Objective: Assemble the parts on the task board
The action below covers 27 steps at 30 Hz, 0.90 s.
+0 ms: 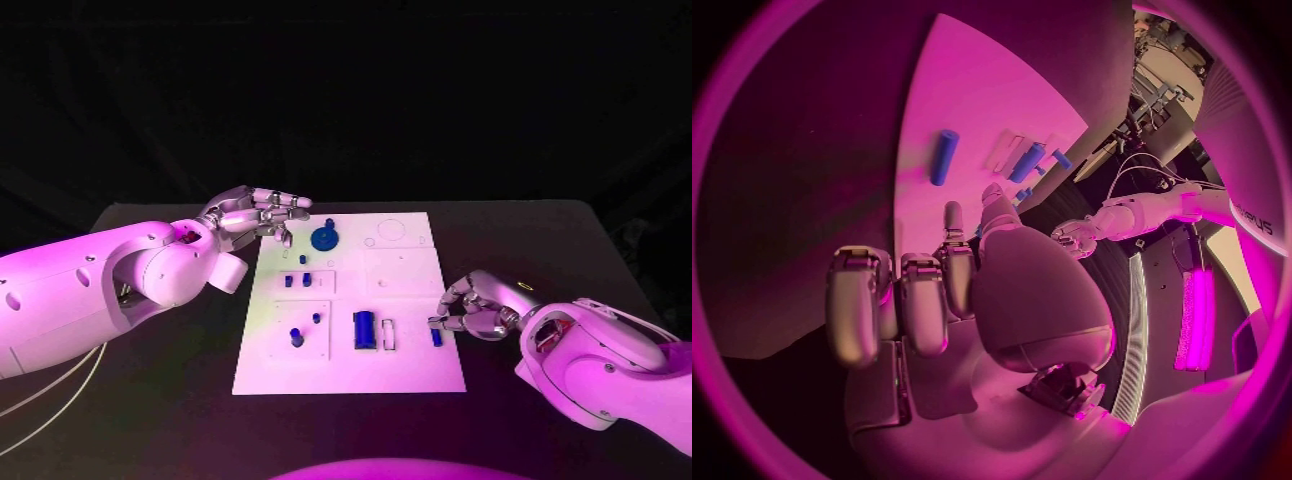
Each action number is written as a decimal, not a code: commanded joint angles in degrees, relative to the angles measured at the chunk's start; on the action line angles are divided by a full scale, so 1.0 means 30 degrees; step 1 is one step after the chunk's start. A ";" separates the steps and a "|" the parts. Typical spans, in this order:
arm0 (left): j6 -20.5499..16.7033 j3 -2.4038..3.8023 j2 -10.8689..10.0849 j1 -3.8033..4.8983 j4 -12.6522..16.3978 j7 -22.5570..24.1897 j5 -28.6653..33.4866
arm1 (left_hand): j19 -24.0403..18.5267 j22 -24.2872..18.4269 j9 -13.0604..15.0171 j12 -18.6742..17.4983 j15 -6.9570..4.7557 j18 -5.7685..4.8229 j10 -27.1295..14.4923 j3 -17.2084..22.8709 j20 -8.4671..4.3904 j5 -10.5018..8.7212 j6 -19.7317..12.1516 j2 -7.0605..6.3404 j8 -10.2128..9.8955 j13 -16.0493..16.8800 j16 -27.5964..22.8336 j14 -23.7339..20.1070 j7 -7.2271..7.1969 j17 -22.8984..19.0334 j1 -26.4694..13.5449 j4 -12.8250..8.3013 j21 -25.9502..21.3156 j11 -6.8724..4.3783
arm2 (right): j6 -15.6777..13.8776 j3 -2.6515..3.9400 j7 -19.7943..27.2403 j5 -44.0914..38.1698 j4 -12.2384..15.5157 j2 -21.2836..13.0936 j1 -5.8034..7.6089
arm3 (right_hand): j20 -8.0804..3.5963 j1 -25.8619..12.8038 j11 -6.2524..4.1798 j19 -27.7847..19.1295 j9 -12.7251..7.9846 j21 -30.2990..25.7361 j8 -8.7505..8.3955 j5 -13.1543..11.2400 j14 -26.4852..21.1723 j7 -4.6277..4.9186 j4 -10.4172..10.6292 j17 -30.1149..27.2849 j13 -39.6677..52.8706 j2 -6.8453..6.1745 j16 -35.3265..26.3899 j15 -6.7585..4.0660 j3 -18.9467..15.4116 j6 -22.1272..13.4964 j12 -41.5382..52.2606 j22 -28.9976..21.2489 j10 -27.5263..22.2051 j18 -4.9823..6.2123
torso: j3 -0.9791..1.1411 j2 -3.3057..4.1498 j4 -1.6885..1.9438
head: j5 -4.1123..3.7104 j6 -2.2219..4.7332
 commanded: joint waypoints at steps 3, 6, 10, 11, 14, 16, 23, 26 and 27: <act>0.0294 -0.0001 0.0018 -0.0001 0.0058 0.0222 0.0093 | -0.0050 -0.0022 -0.0025 0.0061 0.0009 0.0132 -0.0111 0.0073 0.0057 -0.0001 -0.0153 -0.0004 0.0094 -0.0018 -0.0085 -0.0125 0.0032 -0.0018 -0.0217 -0.0010 -0.0092 -0.0023 | -0.0292 -0.0031 0.0622 -0.1748 0.0028 -0.0553 -0.0047 | 0.0175 0.0375 0.0060 0.1490 -0.0238 0.0002 -0.0200 0.0043 0.1871 0.0024 0.0155 0.4370 -0.1582 0.0199 -0.0043 0.0164 0.0080 0.0352 -0.0032 0.4107 0.0055 -0.0249 | 0.0032 -0.0016 -0.0126 | -0.0451 0.0023; 0.0319 -0.0004 0.0026 -0.0005 0.0058 0.0226 0.0093 | -0.0050 -0.0022 -0.0025 0.0061 0.0009 0.0132 -0.0111 0.0073 0.0057 -0.0001 -0.0153 -0.0004 0.0094 -0.0018 -0.0085 -0.0125 0.0032 -0.0018 -0.0217 -0.0010 -0.0092 -0.0023 | -0.0288 -0.0052 0.0321 -0.2239 -0.0082 -0.0665 -0.0175 | 0.0178 0.0386 0.0027 0.1494 -0.0331 0.0010 -0.0230 0.0044 0.1871 -0.0023 0.0187 0.4372 -0.1586 0.0193 -0.0042 0.0145 0.0110 0.0557 -0.0047 0.4113 0.0059 -0.0248 | 0.0025 -0.0026 -0.0102 | -0.0632 0.0019; 0.0339 -0.0009 0.0024 -0.0015 0.0048 0.0231 0.0093 | -0.0050 -0.0022 -0.0025 0.0061 0.0009 0.0132 -0.0111 0.0073 0.0057 -0.0001 -0.0153 -0.0004 0.0094 -0.0018 -0.0085 -0.0125 0.0032 -0.0018 -0.0217 -0.0010 -0.0092 -0.0023 | -0.0263 -0.0068 0.0010 -0.2601 -0.0276 -0.0494 -0.0409 | 0.0172 0.0388 -0.0007 0.1495 -0.0405 0.0008 -0.0246 0.0065 0.1871 -0.0068 0.0215 0.4371 -0.1593 0.0161 -0.0043 0.0120 0.0124 0.0742 -0.0067 0.4115 0.0058 -0.0247 | 0.0039 -0.0015 -0.0073 | -0.0661 0.0017; 0.0340 -0.0010 0.0020 -0.0016 0.0048 0.0230 0.0093 | -0.0050 -0.0022 -0.0025 0.0061 0.0009 0.0132 -0.0111 0.0073 0.0057 -0.0001 -0.0153 -0.0004 0.0094 -0.0018 -0.0085 -0.0125 0.0032 -0.0018 -0.0217 -0.0010 -0.0092 -0.0023 | -0.0261 -0.0071 -0.0062 -0.2651 -0.0335 -0.0403 -0.0474 | 0.0170 0.0385 -0.0013 0.1495 -0.0415 0.0005 -0.0246 0.0069 0.1874 -0.0075 0.0222 0.4382 -0.1585 0.0157 -0.0035 0.0116 0.0126 0.0773 -0.0057 0.4114 0.0065 -0.0246 | 0.0035 -0.0002 -0.0062 | -0.0667 0.0017; 0.0348 -0.0012 0.0006 -0.0019 0.0047 0.0225 0.0093 | -0.0050 -0.0022 -0.0025 0.0061 0.0009 0.0132 -0.0111 0.0073 0.0057 -0.0001 -0.0153 -0.0004 0.0094 -0.0018 -0.0085 -0.0125 0.0032 -0.0018 -0.0217 -0.0010 -0.0092 -0.0023 | -0.0287 -0.0077 -0.0214 -0.2743 -0.0480 -0.0111 -0.0674 | 0.0166 0.0371 -0.0024 0.1494 -0.0436 -0.0003 -0.0249 0.0080 0.1873 -0.0087 0.0241 0.4379 -0.1591 0.0149 -0.0037 0.0108 0.0127 0.0828 -0.0068 0.4111 0.0062 -0.0244 | 0.0019 0.0004 -0.0050 | -0.0653 0.0003; 0.0356 -0.0013 0.0000 -0.0020 0.0044 0.0219 0.0093 | -0.0050 -0.0022 -0.0025 0.0061 0.0009 0.0132 -0.0111 0.0073 0.0057 -0.0001 -0.0153 -0.0004 0.0094 -0.0018 -0.0085 -0.0125 0.0032 -0.0018 -0.0217 -0.0010 -0.0092 -0.0023 | -0.0276 -0.0079 -0.0304 -0.2781 -0.0584 0.0135 -0.0803 | 0.0163 0.0354 -0.0030 0.1493 -0.0452 -0.0010 -0.0253 0.0089 0.1871 -0.0095 0.0261 0.4370 -0.1590 0.0145 -0.0044 0.0102 0.0125 0.0865 -0.0070 0.4109 0.0064 -0.0242 | 0.0023 0.0002 -0.0036 | -0.0643 -0.0034; 0.0366 -0.0016 -0.0028 -0.0021 0.0037 0.0198 0.0093 | -0.0050 -0.0022 -0.0025 0.0061 0.0009 0.0132 -0.0111 0.0073 0.0057 -0.0001 -0.0153 -0.0004 0.0094 -0.0018 -0.0085 -0.0125 0.0032 -0.0018 -0.0217 -0.0010 -0.0092 -0.0023 | 0.0015 -0.0082 -0.0556 -0.2756 -0.0840 0.0578 -0.1010 | 0.0144 0.0290 -0.0074 0.1496 -0.0515 -0.0009 -0.0245 0.0124 0.1870 -0.0152 0.0344 0.4366 -0.1584 0.0126 -0.0047 0.0070 0.0128 0.1072 -0.0073 0.4113 0.0074 -0.0242 | -0.0004 -0.0008 -0.0063 | -0.0570 -0.0099; 0.0374 -0.0017 -0.0020 -0.0022 0.0019 0.0191 0.0093 | -0.0050 -0.0022 -0.0025 0.0061 0.0009 0.0132 -0.0111 0.0073 0.0057 -0.0001 -0.0153 -0.0004 0.0094 -0.0018 -0.0085 -0.0125 0.0032 -0.0018 -0.0217 -0.0010 -0.0092 -0.0023 | 0.0147 -0.0082 -0.0652 -0.2753 -0.0947 0.0736 -0.1062 | 0.0134 0.0272 -0.0095 0.1497 -0.0532 -0.0009 -0.0232 0.0132 0.1872 -0.0180 0.0374 0.4374 -0.1581 0.0123 -0.0042 0.0055 0.0133 0.1158 -0.0072 0.4114 0.0079 -0.0242 | -0.0005 0.0000 -0.0088 | -0.0569 -0.0096; 0.0377 -0.0017 -0.0015 -0.0022 0.0016 0.0191 0.0093 | -0.0050 -0.0022 -0.0025 0.0061 0.0009 0.0132 -0.0111 0.0073 0.0057 -0.0001 -0.0153 -0.0004 0.0094 -0.0018 -0.0085 -0.0125 0.0032 -0.0018 -0.0217 -0.0010 -0.0092 -0.0023 | 0.0199 -0.0082 -0.0680 -0.2753 -0.0990 0.0801 -0.1085 | 0.0134 0.0271 -0.0096 0.1497 -0.0533 -0.0008 -0.0231 0.0132 0.1872 -0.0181 0.0375 0.4373 -0.1581 0.0123 -0.0043 0.0054 0.0133 0.1162 -0.0072 0.4114 0.0080 -0.0242 | -0.0004 0.0007 -0.0086 | -0.0575 -0.0100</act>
